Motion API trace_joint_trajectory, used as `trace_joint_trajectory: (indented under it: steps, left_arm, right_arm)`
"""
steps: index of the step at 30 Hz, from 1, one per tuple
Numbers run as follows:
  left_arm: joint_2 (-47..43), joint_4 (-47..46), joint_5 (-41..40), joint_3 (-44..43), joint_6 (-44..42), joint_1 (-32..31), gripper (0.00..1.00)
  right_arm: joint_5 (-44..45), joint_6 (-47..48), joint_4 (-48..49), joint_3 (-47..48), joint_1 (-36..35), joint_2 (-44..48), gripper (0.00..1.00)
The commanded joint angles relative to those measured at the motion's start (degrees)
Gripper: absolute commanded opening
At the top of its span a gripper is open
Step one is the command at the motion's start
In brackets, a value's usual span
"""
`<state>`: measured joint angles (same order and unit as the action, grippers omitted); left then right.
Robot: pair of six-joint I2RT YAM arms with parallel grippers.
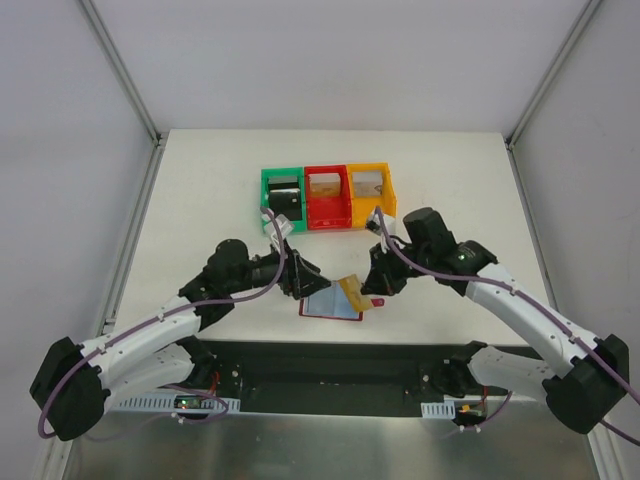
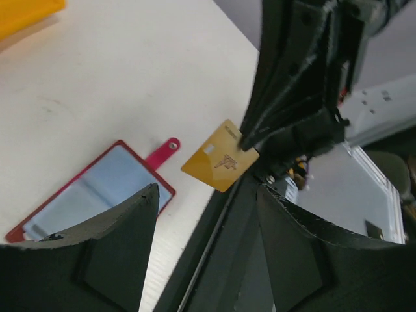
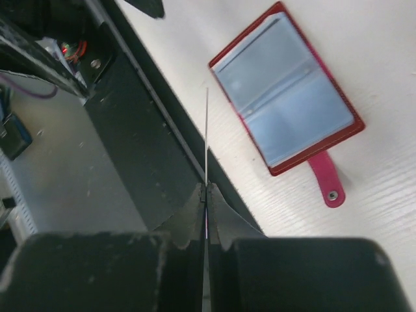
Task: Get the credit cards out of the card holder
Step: Remove the credit card from the card holder, then place the credit card in the storage box.
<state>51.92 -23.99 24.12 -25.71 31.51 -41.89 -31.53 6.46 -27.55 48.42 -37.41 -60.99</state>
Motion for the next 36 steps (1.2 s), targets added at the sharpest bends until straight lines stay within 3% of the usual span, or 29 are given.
trace_joint_trajectory:
  steps: [1, 6, 21, 29, 33, 36]
  left_arm:
    - [-1.12, -1.16, 20.06, -5.30, -3.72, 0.93, 0.61]
    - [-0.42, 4.47, 29.49, -9.08, -6.37, 1.02, 0.62]
    - [8.72, 6.76, 33.80, -12.95, -7.07, 1.02, 0.59]
    - [11.27, 4.92, 36.96, -13.75, -6.11, 0.93, 0.47]
    - [11.97, 3.51, 39.16, -13.49, -5.40, 0.84, 0.31]
    - [12.24, 3.16, 39.95, -13.13, -5.05, 0.58, 0.28]
  right_arm:
    - [-10.29, 8.83, -13.65, 9.13, -0.65, -1.59, 0.01]
    - [-11.98, 11.82, -20.43, 13.88, -2.58, -0.79, 0.01]
    - [-10.40, 13.58, -25.18, 21.18, -8.73, -5.80, 0.01]
    - [-9.87, 13.84, -24.75, 21.71, -9.17, -6.86, 0.01]
    - [-9.87, 14.11, -24.66, 22.33, -9.09, -7.47, 0.01]
    - [-9.78, 14.11, -24.48, 22.85, -9.09, -7.82, 0.01]
